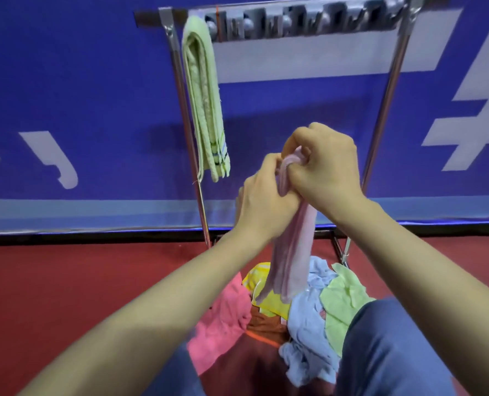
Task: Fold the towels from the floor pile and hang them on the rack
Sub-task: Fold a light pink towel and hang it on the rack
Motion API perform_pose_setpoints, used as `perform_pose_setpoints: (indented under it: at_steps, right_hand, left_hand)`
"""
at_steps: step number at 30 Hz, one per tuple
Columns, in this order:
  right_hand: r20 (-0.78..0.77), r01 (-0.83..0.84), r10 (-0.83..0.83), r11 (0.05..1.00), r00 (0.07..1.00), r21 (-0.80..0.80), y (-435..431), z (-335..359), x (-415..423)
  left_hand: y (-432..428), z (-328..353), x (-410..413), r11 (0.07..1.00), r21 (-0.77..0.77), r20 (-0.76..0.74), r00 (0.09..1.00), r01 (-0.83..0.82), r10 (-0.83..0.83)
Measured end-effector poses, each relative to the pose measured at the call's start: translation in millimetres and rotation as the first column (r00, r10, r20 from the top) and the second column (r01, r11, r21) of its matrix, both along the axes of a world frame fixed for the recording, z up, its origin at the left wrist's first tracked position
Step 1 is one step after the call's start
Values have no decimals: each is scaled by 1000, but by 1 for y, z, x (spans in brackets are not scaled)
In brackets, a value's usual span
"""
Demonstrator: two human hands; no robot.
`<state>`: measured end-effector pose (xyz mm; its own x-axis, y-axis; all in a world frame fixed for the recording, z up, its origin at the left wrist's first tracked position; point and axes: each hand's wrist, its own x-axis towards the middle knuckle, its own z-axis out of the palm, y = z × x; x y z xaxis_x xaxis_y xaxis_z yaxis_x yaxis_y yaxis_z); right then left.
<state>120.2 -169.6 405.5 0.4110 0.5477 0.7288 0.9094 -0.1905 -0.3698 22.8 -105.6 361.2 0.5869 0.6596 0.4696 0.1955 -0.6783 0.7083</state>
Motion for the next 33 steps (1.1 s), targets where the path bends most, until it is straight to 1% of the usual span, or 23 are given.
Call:
perform_pose_setpoints:
  at_steps: [2,5,8,11,14,17,21,23,26,28,29,31,33]
  right_hand:
    - [18,6,-6,1000,1000,6,-4,8,0]
    - [48,-15,16,1000,999,-7,-11,16,2]
    - [66,-40,41,999,997,-25,-15,21,1]
    - [84,-41,43,999,996,-26,-15,20,-2]
    - [92,-22,24,1000,995,-23,-14,19,-6]
    - [88,-3,4,1000,996,-17,-13,17,-8]
    - [67,15,-15,1000,998,6,-19,15,-6]
    - [53,57,-55,998,997,-35,-23,12,-5]
    - [-32,145,-155,968,987,-206,-23,3,-3]
    - [-94,138,-169,952,981,-275,-19,-5,-7]
    - [-141,117,-160,955,977,-273,-16,-9,-9]
    - [-268,87,-146,972,952,-220,-9,-9,-13]
    - [-323,91,-139,983,936,-161,0,-5,-11]
  left_hand:
    - [-1,12,-1,996,89,-4,1000,9,-9]
    - [2,17,-3,993,61,62,992,102,-106]
    - [7,15,-3,990,82,98,988,111,-119]
    - [6,18,1,991,109,38,995,83,-87]
    - [6,19,8,988,154,-15,1000,8,-6]
    - [10,17,13,994,112,4,1000,-17,16]
    - [20,17,14,997,26,-37,996,-79,80]
    - [25,22,13,996,12,-45,995,-93,93]
    - [26,37,14,995,60,-28,997,-74,76]
    - [26,46,17,991,127,-45,998,-43,49]
    - [26,48,18,987,161,-61,997,-30,41]
    - [29,53,21,975,220,-88,995,-20,41]
    - [35,58,22,963,268,-104,993,-28,57]
